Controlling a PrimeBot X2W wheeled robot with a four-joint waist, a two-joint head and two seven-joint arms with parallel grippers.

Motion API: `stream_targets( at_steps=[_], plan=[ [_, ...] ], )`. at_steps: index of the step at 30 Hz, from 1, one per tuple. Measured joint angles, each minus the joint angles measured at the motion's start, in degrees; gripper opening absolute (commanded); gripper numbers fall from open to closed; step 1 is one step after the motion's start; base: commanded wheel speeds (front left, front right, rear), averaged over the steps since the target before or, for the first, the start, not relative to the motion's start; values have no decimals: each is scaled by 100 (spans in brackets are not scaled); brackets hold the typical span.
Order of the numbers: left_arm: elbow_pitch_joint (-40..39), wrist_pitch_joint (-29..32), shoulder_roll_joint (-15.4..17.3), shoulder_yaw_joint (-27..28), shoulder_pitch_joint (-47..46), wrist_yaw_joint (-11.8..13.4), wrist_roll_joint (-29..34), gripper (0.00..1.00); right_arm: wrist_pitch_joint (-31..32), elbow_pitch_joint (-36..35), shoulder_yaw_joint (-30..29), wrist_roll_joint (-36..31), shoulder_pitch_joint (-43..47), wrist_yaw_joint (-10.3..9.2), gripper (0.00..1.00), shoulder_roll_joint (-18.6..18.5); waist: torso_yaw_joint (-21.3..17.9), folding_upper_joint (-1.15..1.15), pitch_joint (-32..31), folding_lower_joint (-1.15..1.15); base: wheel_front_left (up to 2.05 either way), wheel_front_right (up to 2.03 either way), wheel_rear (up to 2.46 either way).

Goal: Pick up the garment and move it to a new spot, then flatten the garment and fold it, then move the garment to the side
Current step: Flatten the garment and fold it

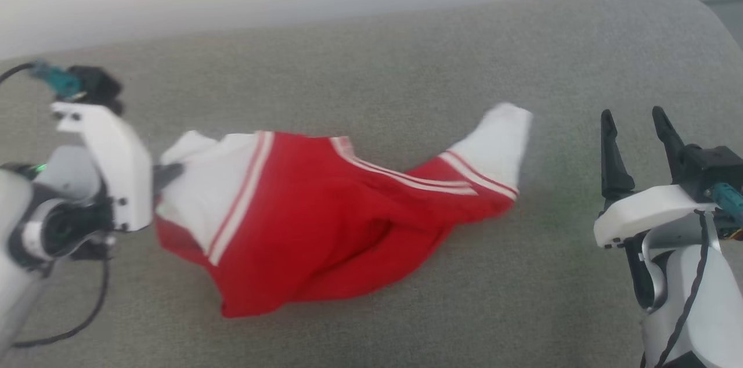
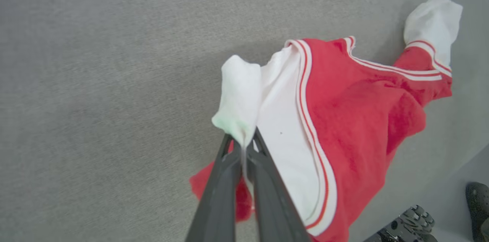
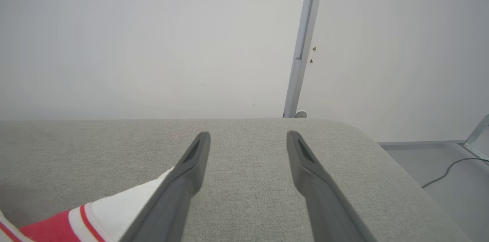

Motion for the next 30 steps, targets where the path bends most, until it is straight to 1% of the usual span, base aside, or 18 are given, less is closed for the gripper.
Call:
stream_targets(
  at_steps=[3,4,6,11,15,16,18,19,22,26,28,30],
  plan=[
    [120,-202,180,107,257,76,2,0,7,83,-2,-5,35,0,100,-5,60,0,-102,0,0,0,0],
    [175,-265,194,143,360,110,-8,0,7,110,10,-5,55,0,100,-11,77,0,-138,0,0,0,0],
    [281,-376,176,180,565,153,-79,0,7,163,31,-4,89,0,100,-35,111,0,-209,0,0,0,0],
    [560,-650,79,171,1095,141,-192,0,-10,296,81,9,109,0,100,-70,184,0,-341,0,0,0,0],
    [791,-811,-65,152,1323,41,-264,0,-19,349,109,18,106,0,100,-108,219,0,-377,0,0,0,0],
    [848,-847,-103,148,1346,32,-265,7,-23,354,115,32,103,0,100,-115,225,0,-377,0,0,0,0],
    [945,-894,-109,110,1368,-14,-243,15,-46,363,122,37,87,0,100,-135,236,0,-377,0,0,0,0],
    [1009,-924,-110,108,1379,-14,-234,16,-52,366,120,41,68,0,100,-144,241,0,-379,0,0,0,0],
    [1162,-943,-115,94,1418,4,-212,11,-60,374,118,44,41,0,100,-154,252,0,-396,0,0,0,0],
    [1318,-956,-52,42,1443,34,-116,6,-60,392,116,43,41,0,100,-154,259,0,-422,0,0,0,0],
    [1384,-984,-47,34,1463,36,-114,0,-60,394,113,43,41,0,100,-153,264,0,-427,0,0,0,0],
    [1436,-984,-46,5,1485,46,-98,0,-60,398,108,43,42,0,100,-152,266,0,-429,0,0,0,0]
  ],
)
